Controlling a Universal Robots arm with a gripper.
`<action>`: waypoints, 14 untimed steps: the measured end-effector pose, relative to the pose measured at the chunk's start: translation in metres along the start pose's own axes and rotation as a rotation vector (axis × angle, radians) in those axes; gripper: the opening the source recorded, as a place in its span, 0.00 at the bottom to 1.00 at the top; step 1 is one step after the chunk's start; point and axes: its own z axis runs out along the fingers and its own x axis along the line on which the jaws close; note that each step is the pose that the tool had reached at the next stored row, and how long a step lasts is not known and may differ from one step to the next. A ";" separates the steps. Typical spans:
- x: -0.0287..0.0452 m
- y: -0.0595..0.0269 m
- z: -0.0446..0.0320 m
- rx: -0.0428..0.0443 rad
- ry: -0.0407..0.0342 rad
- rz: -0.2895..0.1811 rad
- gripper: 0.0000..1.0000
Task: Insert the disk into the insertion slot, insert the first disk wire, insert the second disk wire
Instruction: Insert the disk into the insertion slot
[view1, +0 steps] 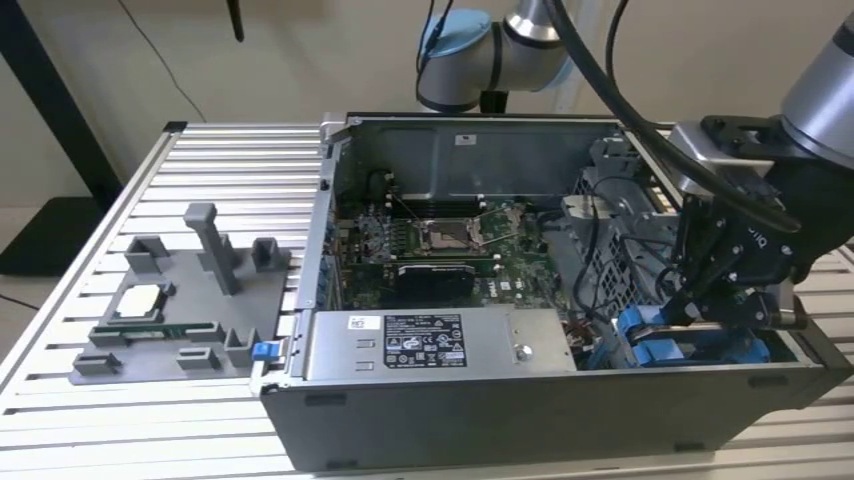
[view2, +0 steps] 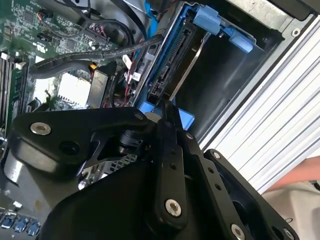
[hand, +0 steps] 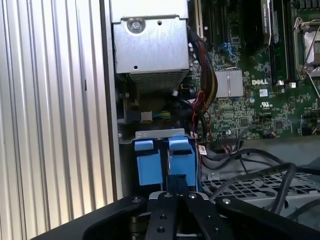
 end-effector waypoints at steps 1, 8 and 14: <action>0.0003 0.0000 0.0001 -0.0001 -0.0017 0.001 0.00; 0.0008 -0.0002 0.0032 -0.0004 -0.0055 0.004 0.00; 0.0010 -0.0005 0.0082 -0.0007 -0.0067 0.008 0.00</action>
